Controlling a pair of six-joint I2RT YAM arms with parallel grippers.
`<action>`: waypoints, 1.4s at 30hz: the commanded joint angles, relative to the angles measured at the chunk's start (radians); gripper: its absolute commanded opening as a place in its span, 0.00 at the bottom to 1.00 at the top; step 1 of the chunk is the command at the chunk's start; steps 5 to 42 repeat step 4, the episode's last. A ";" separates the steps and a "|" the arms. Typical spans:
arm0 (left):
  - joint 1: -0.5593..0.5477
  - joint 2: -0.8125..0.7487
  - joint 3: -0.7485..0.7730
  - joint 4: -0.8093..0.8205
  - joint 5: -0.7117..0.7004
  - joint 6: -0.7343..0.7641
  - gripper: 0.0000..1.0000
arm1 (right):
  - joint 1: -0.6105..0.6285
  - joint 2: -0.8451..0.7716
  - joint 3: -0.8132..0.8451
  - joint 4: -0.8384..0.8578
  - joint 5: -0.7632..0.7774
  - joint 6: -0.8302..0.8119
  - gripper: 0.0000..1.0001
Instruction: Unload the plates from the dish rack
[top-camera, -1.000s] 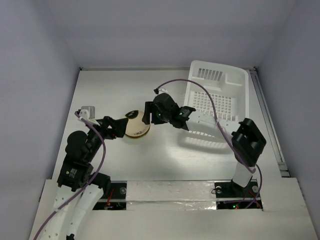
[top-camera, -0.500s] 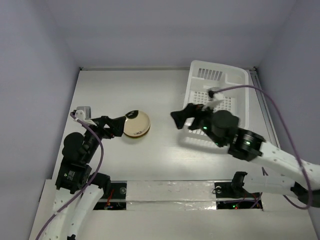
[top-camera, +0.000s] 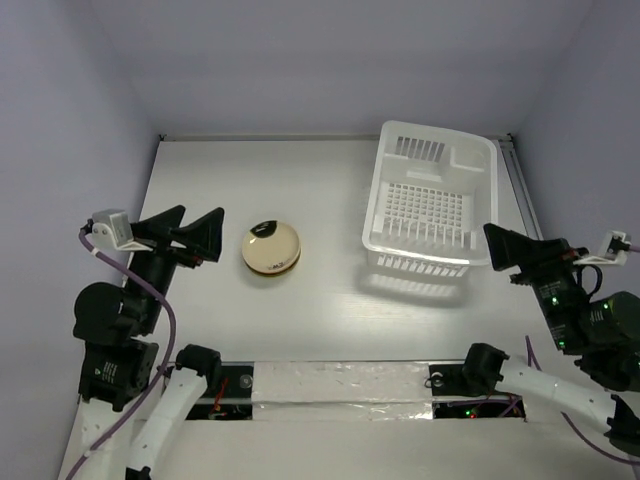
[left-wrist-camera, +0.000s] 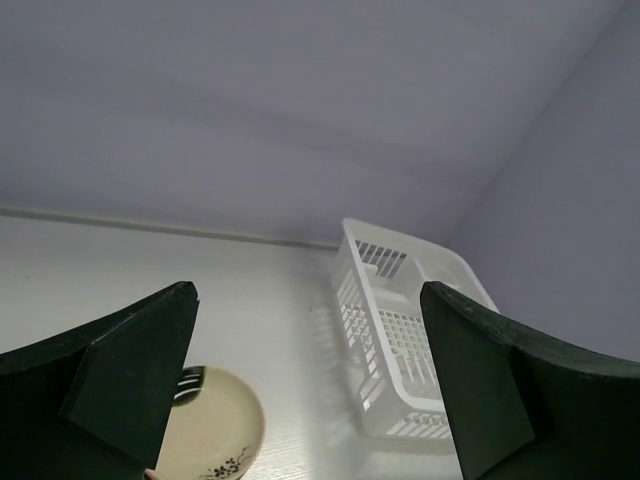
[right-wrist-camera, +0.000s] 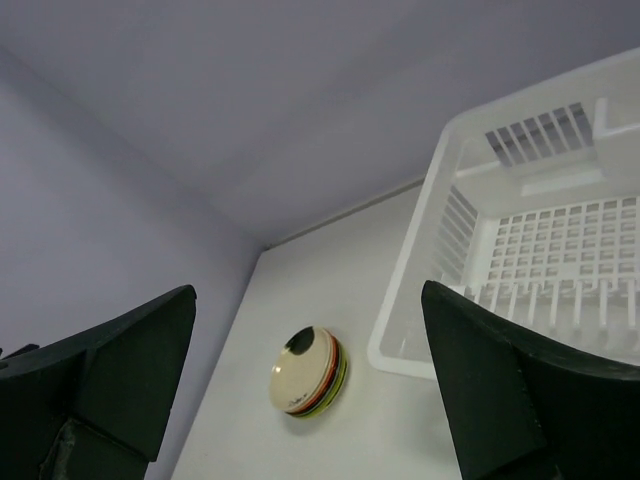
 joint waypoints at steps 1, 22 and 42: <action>0.006 0.030 0.012 0.026 -0.003 0.019 0.93 | 0.003 -0.115 -0.068 0.055 0.044 -0.042 1.00; 0.006 0.032 -0.017 0.030 0.003 0.016 0.94 | 0.003 -0.120 -0.079 0.046 0.047 -0.053 1.00; 0.006 0.032 -0.017 0.030 0.003 0.016 0.94 | 0.003 -0.120 -0.079 0.046 0.047 -0.053 1.00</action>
